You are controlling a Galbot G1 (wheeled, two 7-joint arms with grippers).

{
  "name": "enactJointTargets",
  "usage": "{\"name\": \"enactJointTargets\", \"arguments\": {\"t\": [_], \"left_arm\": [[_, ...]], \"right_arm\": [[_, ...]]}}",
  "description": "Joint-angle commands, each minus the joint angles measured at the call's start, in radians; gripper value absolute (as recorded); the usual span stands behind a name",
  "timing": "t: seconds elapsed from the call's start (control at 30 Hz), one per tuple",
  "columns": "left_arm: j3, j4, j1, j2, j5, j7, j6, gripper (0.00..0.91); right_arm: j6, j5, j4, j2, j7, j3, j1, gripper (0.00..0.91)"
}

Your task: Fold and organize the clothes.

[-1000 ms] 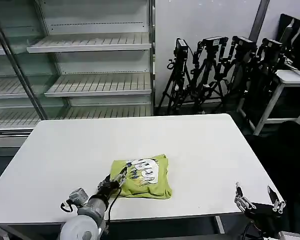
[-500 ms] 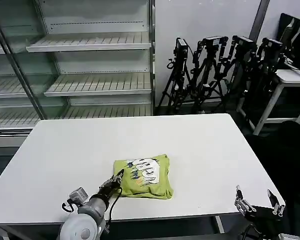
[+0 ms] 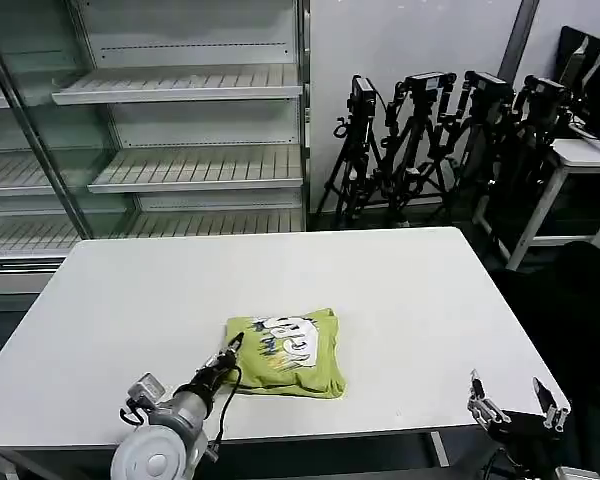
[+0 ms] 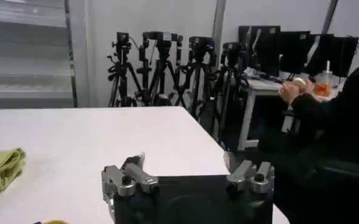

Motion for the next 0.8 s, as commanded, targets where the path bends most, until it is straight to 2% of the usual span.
{"name": "enactJointTargets", "arguments": {"t": [0.03,0.17,0.2,0.37,0.53,0.63,0.7,0.8], "left_arm": [[-0.129,-0.055,0.027,0.036,-0.151,-0.002,-0.003,0.02],[-0.272,-0.08,0.051,0.108,-0.2,-0.007,0.015,0.02],[-0.353,-0.083,0.06,0.162,-0.221,-0.009,0.032,0.02],[-0.565,-0.062,0.065,0.382,-0.142,0.023,0.087,0.02],[-0.74,-0.009,0.048,0.597,-0.061,0.079,0.124,0.02],[-0.79,-0.009,0.06,0.713,0.008,0.132,0.137,0.02],[-0.775,-0.034,0.065,0.731,0.024,0.131,0.146,0.02],[-0.651,-0.121,0.085,0.697,0.141,0.131,0.145,0.02]], "right_arm": [[-0.004,0.01,0.049,-0.011,0.0,-0.009,0.027,0.907],[-0.008,0.024,0.049,-0.021,0.0,-0.018,0.06,0.907],[-0.01,0.03,0.049,-0.024,0.001,-0.023,0.075,0.907],[-0.01,0.032,0.02,-0.032,0.0,-0.055,0.124,0.907],[-0.009,0.034,-0.001,-0.038,-0.001,-0.079,0.163,0.907],[-0.007,0.038,-0.015,-0.039,-0.003,-0.084,0.177,0.907],[-0.005,0.038,-0.019,-0.038,-0.004,-0.086,0.178,0.907],[-0.004,0.037,-0.022,-0.033,-0.005,-0.09,0.179,0.907]]}}
